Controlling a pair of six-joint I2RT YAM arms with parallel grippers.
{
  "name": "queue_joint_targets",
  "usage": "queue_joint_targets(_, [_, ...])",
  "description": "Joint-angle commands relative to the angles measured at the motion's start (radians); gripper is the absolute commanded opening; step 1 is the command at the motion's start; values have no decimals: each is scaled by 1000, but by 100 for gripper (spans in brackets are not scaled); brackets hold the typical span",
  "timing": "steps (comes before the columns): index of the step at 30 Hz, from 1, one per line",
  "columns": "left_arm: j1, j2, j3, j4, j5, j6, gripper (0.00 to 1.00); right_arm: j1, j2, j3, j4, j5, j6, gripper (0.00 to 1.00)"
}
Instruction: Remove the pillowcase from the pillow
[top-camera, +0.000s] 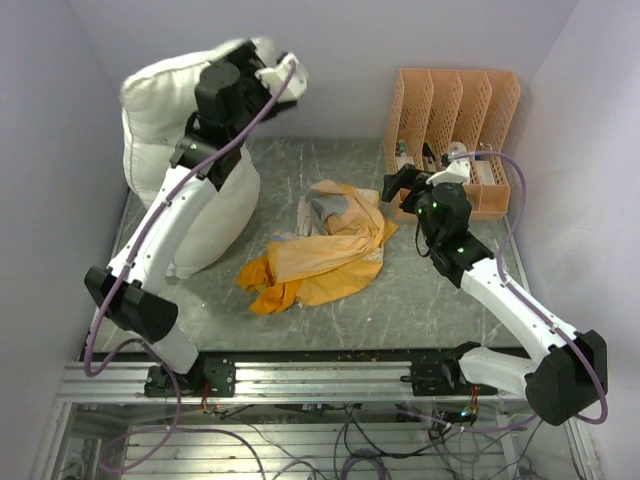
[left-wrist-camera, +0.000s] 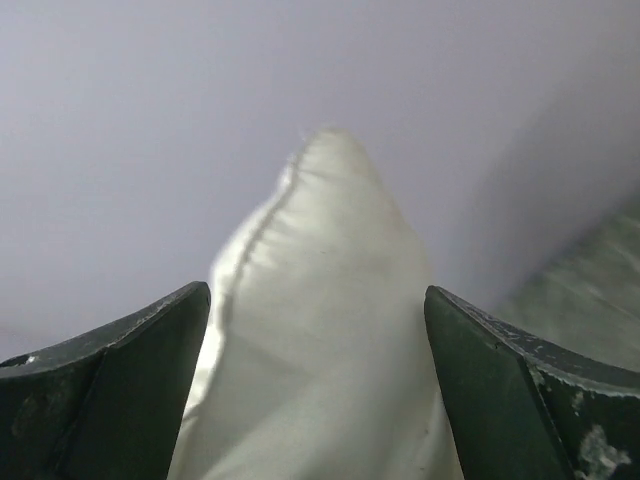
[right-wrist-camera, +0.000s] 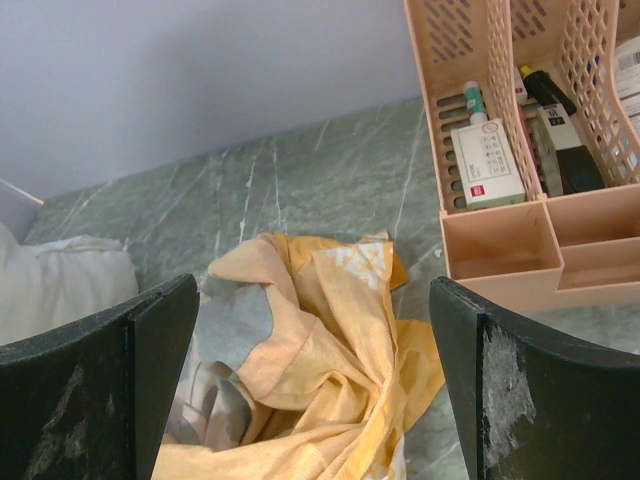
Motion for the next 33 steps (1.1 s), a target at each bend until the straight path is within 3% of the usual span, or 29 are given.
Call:
queue_joint_targets(1, [64, 92, 215, 92, -147, 121, 100, -17, -4, 13, -34, -23, -21, 100])
queue_joint_targets(5, [158, 161, 318, 79, -143, 162, 100, -38, -10, 1, -39, -42, -11, 100])
queue_joint_targets(9, [309, 194, 220, 197, -144, 259, 99, -64, -25, -6, -49, -61, -1, 100])
queue_joint_targets(15, [532, 233, 157, 320, -106, 256, 100, -97, -38, -1, -57, -85, 0, 100])
queue_joint_targets(20, [550, 205, 168, 382, -60, 253, 100, -104, -20, 15, -46, -99, 9, 100])
queue_joint_targets(24, [549, 221, 363, 217, -23, 48, 100, -107, -7, 19, -36, -69, -3, 100])
queue_joint_targets(27, [547, 161, 366, 56, 71, -175, 100, -106, -24, -28, 14, 45, -51, 100])
queue_joint_targets(30, [538, 13, 146, -38, 216, -367, 100, -110, -41, -82, 20, 229, -68, 100])
queue_joint_targets(33, [536, -148, -169, -82, 370, -550, 100, -113, -42, -125, -25, 421, -55, 100])
